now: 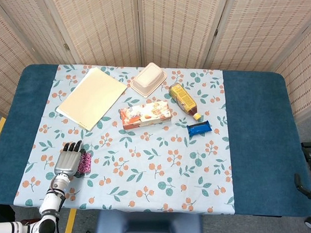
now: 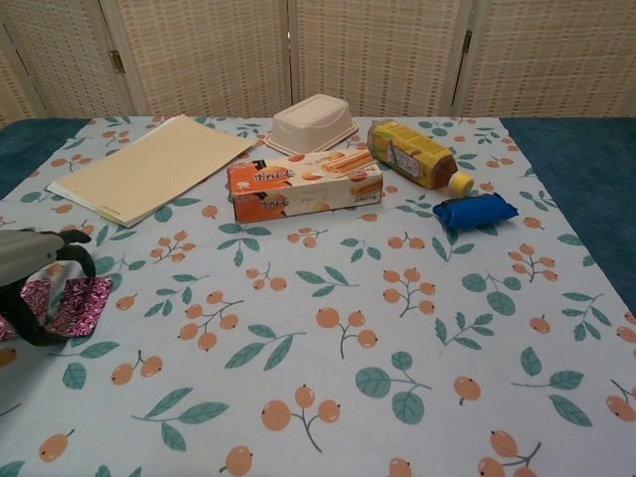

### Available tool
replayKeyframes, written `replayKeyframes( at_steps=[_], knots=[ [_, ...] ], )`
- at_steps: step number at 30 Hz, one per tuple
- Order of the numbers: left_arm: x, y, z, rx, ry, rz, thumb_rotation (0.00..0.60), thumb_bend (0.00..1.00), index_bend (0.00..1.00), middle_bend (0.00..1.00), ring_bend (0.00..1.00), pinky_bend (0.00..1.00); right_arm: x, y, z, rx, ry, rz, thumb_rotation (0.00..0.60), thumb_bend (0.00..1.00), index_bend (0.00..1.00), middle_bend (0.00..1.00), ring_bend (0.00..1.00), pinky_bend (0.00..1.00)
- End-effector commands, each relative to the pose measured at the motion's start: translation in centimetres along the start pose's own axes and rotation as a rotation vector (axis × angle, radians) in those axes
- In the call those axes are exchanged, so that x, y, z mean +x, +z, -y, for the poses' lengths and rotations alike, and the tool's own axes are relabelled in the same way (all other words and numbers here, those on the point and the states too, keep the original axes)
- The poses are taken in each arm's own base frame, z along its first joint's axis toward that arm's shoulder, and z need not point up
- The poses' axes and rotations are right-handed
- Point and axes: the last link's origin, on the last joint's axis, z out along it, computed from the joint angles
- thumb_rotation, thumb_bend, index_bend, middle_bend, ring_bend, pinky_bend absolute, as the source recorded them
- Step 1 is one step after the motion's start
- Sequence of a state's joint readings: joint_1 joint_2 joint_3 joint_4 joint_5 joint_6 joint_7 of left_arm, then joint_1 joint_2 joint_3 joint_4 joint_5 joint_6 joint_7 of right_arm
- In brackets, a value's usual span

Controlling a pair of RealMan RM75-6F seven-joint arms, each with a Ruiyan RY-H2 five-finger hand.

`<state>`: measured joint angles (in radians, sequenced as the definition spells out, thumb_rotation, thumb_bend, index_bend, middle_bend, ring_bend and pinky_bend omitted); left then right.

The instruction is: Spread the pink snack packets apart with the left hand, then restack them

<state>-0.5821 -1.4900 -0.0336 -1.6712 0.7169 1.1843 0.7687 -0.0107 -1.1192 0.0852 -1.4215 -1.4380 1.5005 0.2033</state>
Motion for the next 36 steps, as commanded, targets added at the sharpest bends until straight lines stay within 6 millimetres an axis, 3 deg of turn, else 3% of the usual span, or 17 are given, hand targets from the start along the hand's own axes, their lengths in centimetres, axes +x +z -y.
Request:
replayKeyframes(
  at_steps=[1,11,20,36],
  knots=[
    [0.2,-0.2,0.2,0.003,-0.009,-0.005,0.600,0.23,0.34,0.00,0.00,0.00,0.0,0.0,0.0,0.000,0.001,-0.001,0.600,0.50,0.10,0.00,0.00,0.00],
    [1.5,-1.6,2.5,0.057,-0.050,-0.044,0.600,0.23,0.33,0.00,0.00,0.00,0.0,0.0,-0.1,0.000,0.001,0.001,0.600,0.50,0.10,0.00,0.00,0.00],
    [0.9,-2.0,4.9,0.127,-0.061,-0.026,0.600,0.23,0.33,0.00,0.00,0.00,-0.1,0.3,0.0,0.008,0.002,0.004,0.600,0.50,0.10,0.00,0.00,0.00],
    [0.2,-0.9,4.5,0.148,-0.033,-0.004,0.600,0.23,0.31,0.00,0.00,0.00,0.0,0.0,-0.1,0.002,0.001,0.003,0.600,0.50,0.10,0.00,0.00,0.00]
  ],
)
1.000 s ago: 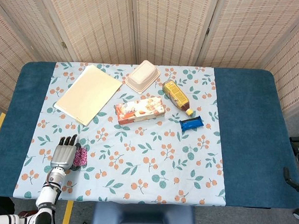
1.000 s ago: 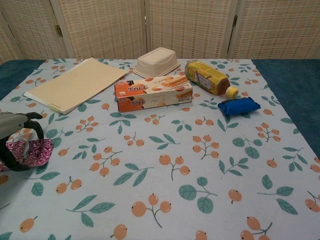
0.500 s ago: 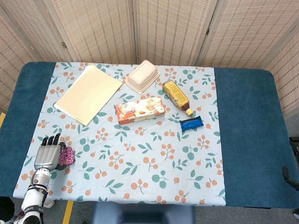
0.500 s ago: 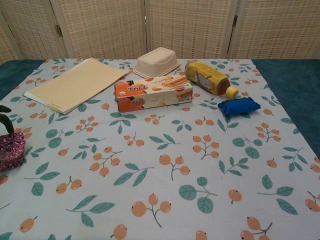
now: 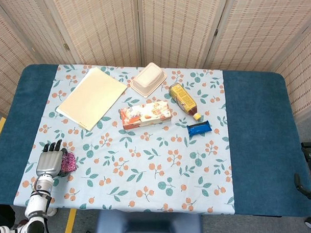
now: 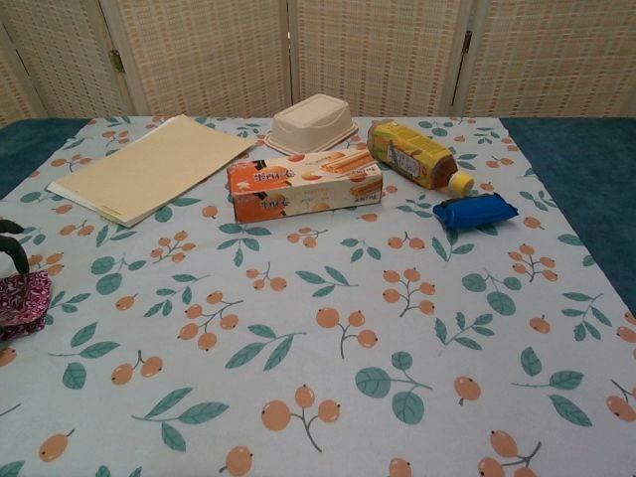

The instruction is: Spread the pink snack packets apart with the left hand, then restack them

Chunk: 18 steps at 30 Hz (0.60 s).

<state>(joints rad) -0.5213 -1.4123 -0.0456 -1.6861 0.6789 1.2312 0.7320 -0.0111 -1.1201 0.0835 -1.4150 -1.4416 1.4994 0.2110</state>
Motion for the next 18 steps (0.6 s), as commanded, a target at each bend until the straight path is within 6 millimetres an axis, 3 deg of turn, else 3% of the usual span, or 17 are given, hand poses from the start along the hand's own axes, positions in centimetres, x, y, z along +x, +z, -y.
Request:
replayKeyframes(
  at_steps=[1,18],
  knots=[
    [-0.07,0.04,-0.13,0.004,0.003,0.005,0.600,0.23,0.31,0.00,0.00,0.00,0.01,0.00,-0.03,-0.001,0.000,-0.001,0.600,0.50,0.10,0.00,0.00,0.00],
    [-0.25,0.05,0.42,0.028,0.011,0.018,0.600,0.23,0.29,0.00,0.00,0.00,-0.08,0.10,-0.11,-0.002,0.000,0.003,0.600,0.50,0.10,0.00,0.00,0.00]
  ],
)
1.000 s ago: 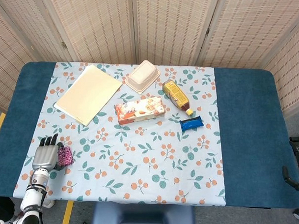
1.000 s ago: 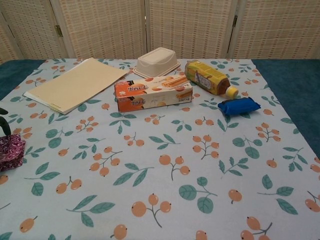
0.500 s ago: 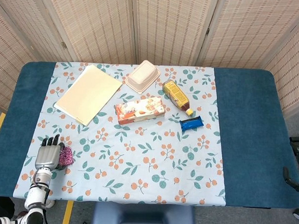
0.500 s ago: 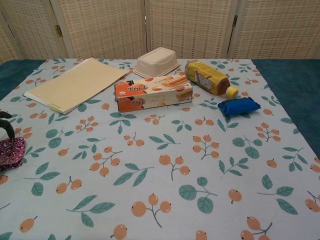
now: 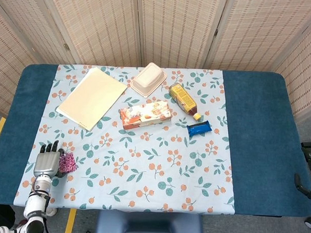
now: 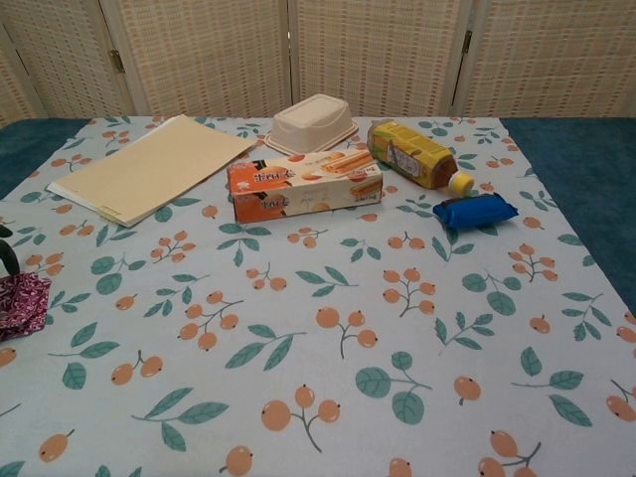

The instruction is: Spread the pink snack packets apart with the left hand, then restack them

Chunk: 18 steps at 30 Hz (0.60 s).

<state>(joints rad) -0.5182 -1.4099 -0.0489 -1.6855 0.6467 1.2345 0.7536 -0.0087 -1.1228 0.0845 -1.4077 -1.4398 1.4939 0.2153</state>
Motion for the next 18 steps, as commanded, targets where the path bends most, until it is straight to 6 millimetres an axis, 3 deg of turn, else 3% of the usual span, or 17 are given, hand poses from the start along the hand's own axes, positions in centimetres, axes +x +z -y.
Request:
replayKeyframes(
  at_steps=[1,18],
  knots=[
    [-0.09,0.04,-0.15,-0.003,0.003,0.004,0.600,0.23,0.29,0.00,0.00,0.00,0.01,-0.02,-0.03,-0.001,0.000,0.000,0.600,0.50,0.10,0.00,0.00,0.00],
    [-0.39,0.17,-0.49,0.002,0.013,0.018,0.600,0.23,0.23,0.00,0.00,0.00,-0.04,0.08,-0.09,-0.005,0.001,0.003,0.600,0.50,0.10,0.00,0.00,0.00]
  ],
)
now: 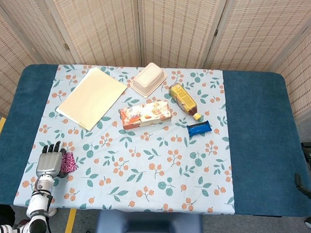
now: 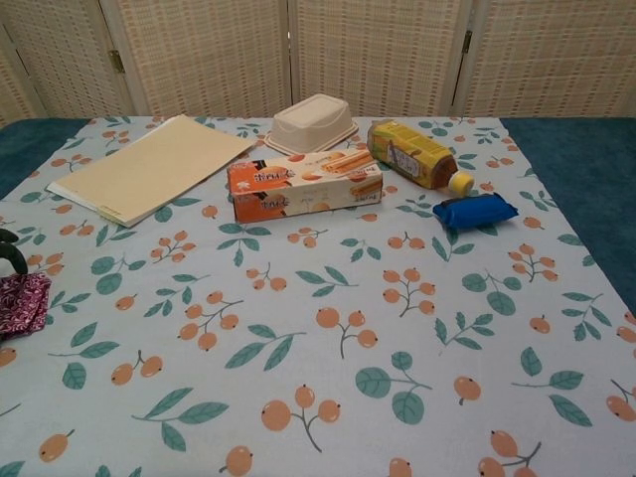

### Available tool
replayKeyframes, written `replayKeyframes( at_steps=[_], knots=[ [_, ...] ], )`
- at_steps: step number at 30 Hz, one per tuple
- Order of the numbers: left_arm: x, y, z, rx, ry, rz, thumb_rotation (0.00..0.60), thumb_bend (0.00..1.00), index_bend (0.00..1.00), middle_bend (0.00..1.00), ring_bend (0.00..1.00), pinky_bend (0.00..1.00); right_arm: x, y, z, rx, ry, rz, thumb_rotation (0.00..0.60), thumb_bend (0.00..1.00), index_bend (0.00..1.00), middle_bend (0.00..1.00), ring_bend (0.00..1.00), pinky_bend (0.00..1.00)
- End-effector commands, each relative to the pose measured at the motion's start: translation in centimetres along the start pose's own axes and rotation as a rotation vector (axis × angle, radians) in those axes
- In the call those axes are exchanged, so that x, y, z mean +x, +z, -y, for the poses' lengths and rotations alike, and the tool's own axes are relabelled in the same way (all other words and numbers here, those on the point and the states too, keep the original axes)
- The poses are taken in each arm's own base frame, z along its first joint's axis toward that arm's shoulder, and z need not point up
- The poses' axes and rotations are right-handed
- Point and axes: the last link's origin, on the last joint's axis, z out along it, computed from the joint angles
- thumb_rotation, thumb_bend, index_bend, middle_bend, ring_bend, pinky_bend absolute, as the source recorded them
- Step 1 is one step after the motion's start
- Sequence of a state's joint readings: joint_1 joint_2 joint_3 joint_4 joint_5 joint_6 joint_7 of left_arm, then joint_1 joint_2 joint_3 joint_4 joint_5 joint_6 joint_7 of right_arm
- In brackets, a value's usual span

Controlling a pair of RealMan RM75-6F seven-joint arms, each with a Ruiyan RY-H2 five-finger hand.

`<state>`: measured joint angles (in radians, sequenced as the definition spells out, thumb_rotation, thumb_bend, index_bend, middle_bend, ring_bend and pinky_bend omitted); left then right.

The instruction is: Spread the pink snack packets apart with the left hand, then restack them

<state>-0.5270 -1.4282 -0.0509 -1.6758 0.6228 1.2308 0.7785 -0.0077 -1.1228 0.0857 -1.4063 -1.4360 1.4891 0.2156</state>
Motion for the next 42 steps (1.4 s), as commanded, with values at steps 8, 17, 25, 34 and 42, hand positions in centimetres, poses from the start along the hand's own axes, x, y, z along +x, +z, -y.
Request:
replayKeyframes(
  at_steps=[8,17,25,34,42],
  knots=[
    [-0.1,0.0,0.0,0.003,-0.002,0.012,0.600,0.23,0.15,0.00,0.00,0.00,0.1,0.0,-0.1,0.000,0.002,-0.002,0.600,0.50,0.10,0.00,0.00,0.00],
    [3.2,-1.8,1.4,-0.043,-0.187,-0.141,0.600,0.23,0.14,0.00,0.00,0.00,0.5,-0.1,0.0,0.013,0.005,0.003,0.600,0.50,0.10,0.00,0.00,0.00],
    [5.9,-4.2,3.9,-0.100,-0.288,-0.418,0.600,0.24,0.22,0.04,0.00,0.00,1.2,0.2,0.4,0.054,0.059,0.028,0.600,0.50,0.10,0.00,0.00,0.00],
    [4.6,-6.9,6.2,-0.146,-0.167,-0.538,0.600,0.24,0.25,0.06,0.00,0.00,1.5,0.2,0.5,0.094,0.150,0.046,0.600,0.50,0.10,0.00,0.00,0.00],
    [3.1,-9.5,7.0,-0.148,-0.180,-0.532,0.600,0.24,0.25,0.06,0.00,0.00,1.4,-0.4,1.2,0.104,0.155,0.033,0.600,0.50,0.10,0.00,0.00,0.00]
  ],
)
